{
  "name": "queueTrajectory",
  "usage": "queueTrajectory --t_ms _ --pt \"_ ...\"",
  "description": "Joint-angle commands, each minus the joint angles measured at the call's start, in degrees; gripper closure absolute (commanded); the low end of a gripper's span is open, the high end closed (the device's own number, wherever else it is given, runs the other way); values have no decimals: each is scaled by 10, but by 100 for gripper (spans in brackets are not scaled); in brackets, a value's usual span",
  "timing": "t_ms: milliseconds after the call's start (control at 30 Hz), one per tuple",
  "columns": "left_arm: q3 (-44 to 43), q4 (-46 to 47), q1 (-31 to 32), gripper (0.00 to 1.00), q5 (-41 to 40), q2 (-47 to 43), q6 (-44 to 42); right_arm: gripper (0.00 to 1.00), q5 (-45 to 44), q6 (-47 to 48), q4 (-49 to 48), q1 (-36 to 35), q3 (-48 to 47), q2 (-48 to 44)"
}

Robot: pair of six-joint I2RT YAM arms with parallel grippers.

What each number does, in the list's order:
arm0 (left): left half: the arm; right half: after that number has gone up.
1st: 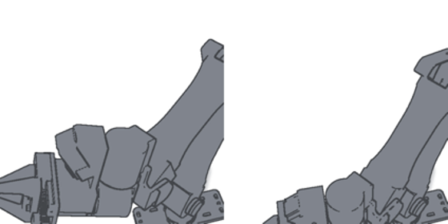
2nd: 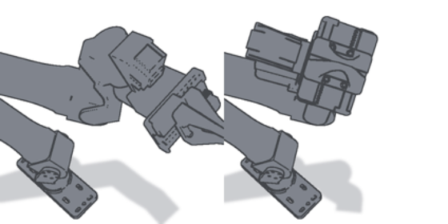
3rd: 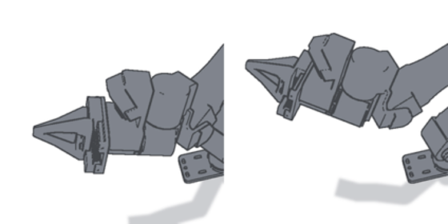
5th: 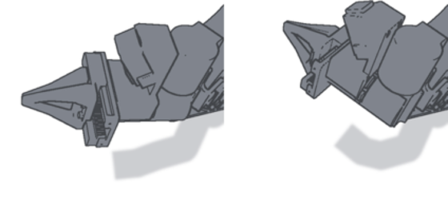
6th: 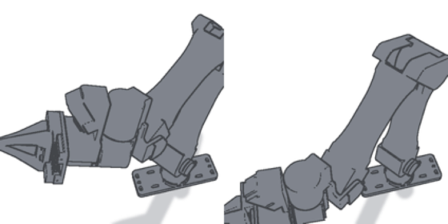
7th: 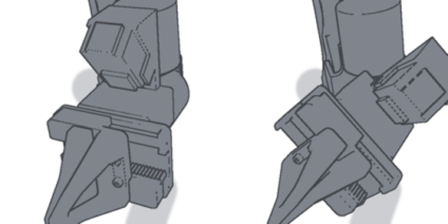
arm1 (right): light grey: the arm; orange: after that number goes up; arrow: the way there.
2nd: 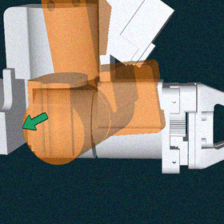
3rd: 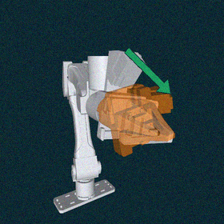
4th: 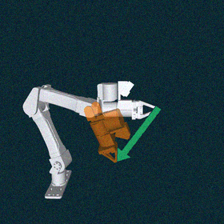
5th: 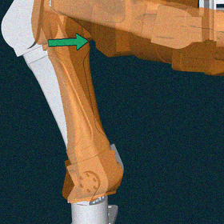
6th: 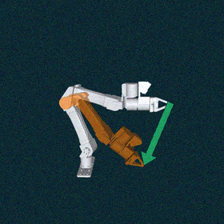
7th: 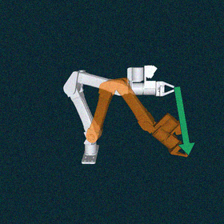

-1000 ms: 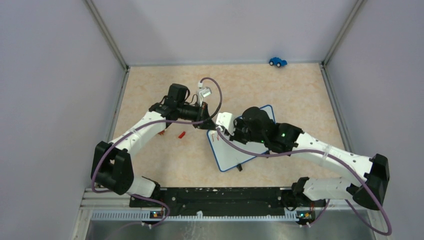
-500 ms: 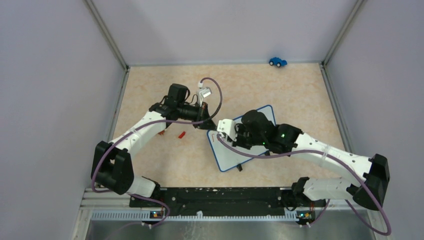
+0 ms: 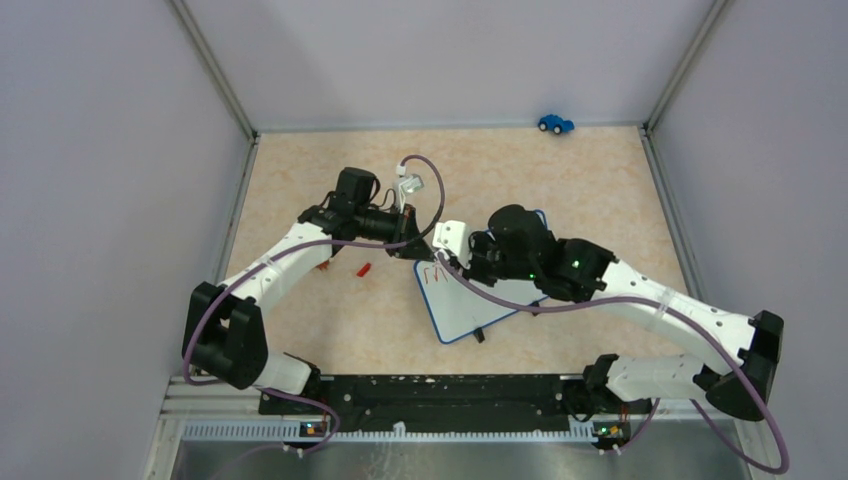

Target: Write a sentence on the whiteboard

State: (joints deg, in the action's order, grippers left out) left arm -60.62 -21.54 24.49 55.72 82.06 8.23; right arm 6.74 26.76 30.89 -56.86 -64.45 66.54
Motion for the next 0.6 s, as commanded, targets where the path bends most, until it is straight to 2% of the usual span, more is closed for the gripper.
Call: queueTrajectory --t_ms 0,567 --pt "-11 -3 3 100 8 3 0 100 -7 -12 -25 -11 -31 17" --pt "-9 -4 3 100 10 1 -1 100 -27 -16 -31 -20 -43 48"
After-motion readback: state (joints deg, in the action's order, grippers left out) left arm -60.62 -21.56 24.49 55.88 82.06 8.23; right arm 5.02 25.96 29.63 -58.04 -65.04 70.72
